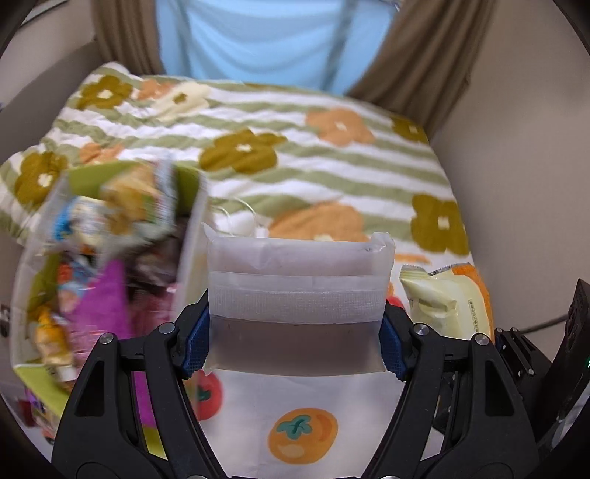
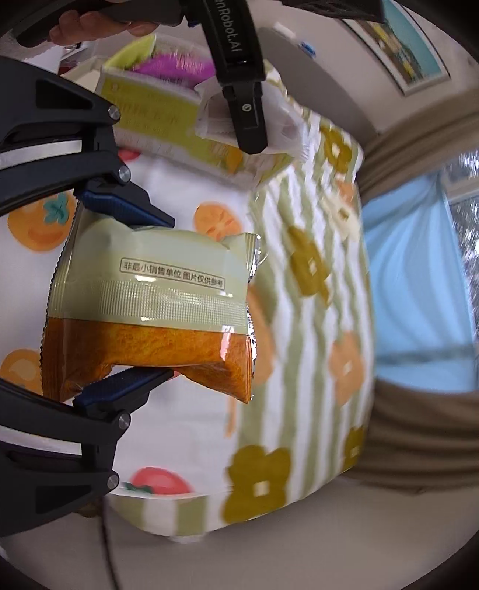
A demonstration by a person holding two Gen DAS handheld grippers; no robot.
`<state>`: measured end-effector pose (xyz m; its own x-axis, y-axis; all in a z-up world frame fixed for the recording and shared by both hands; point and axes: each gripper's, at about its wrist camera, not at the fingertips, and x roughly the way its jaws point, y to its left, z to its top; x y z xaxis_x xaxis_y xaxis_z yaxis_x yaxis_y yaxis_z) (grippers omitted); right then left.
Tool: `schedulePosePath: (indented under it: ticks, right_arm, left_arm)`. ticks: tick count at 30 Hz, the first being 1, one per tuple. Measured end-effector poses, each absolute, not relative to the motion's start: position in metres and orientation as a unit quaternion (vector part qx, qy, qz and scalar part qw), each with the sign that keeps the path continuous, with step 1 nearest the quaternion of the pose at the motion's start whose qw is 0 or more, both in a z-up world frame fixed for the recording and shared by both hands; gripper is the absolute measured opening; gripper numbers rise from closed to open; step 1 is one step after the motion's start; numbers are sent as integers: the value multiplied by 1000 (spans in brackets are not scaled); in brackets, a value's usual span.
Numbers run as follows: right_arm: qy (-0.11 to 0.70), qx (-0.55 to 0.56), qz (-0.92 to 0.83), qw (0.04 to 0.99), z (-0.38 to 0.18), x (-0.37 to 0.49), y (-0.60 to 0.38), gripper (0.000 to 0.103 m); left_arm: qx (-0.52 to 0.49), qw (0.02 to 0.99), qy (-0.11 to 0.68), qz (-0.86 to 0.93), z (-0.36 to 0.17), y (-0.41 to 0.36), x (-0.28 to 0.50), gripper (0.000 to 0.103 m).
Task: Organize snacks
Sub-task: 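Carry both items over the box and open both grippers to drop them inside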
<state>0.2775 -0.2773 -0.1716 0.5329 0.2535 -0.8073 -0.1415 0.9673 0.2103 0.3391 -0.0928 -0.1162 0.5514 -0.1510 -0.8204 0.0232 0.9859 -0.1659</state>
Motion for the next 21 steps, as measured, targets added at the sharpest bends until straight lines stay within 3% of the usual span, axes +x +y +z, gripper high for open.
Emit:
schedulePosePath:
  ticks: [10,21]
  right_arm:
    - [405,25,226,886,-102,274,-184,67]
    - [402,43,240,883,-97,275,-59,67]
  left_arm:
    - [-107,897,428,24,-74,26,307,71]
    - [-52,871,489,5,-113,142,319,71]
